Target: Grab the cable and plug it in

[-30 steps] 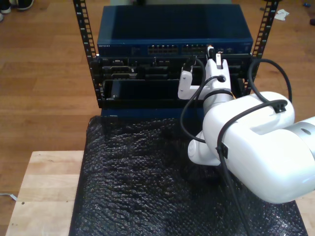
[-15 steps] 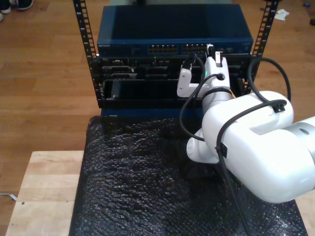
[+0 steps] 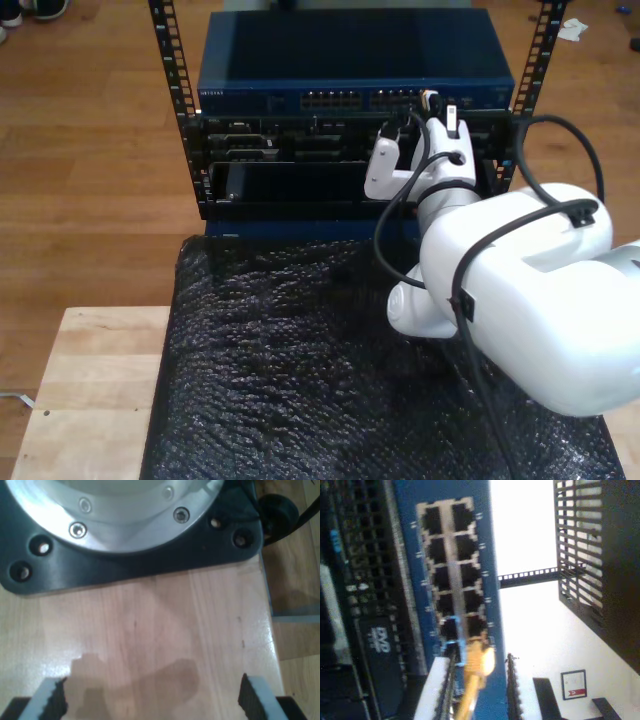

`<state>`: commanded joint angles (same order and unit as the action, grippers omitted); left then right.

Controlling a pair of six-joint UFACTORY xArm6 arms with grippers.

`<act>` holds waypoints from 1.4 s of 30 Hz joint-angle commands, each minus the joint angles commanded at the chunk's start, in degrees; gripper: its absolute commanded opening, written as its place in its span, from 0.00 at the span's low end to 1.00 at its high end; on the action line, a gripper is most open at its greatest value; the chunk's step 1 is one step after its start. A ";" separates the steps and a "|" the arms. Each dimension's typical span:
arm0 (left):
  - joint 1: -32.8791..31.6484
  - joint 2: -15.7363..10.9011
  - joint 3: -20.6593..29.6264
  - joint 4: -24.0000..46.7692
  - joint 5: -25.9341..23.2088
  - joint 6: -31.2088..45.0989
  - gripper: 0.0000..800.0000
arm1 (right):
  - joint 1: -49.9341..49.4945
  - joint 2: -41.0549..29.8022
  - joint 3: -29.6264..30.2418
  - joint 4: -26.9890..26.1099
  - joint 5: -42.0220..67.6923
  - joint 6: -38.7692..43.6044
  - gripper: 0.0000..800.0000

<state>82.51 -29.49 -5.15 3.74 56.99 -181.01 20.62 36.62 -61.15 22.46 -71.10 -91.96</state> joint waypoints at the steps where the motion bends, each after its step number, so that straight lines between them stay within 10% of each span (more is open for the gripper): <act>1: 0.00 0.00 0.00 0.00 0.00 0.00 1.00 | 0.18 -0.79 0.88 0.00 0.62 0.00 0.39; 16: 0.00 0.00 0.00 0.00 0.00 0.00 1.00 | 0.26 -13.80 11.16 -0.26 14.42 -0.09 0.52; 31: 0.00 0.00 0.00 0.00 0.00 0.00 1.00 | -9.93 -29.45 12.48 -5.89 54.68 -6.42 0.80; 42: 0.00 0.00 0.00 0.00 0.00 0.00 1.00 | -17.67 -37.89 12.57 -5.98 76.13 -17.85 0.83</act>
<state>82.51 -29.49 -5.15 3.74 56.99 -181.01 2.95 -1.27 -48.58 16.48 5.03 -109.80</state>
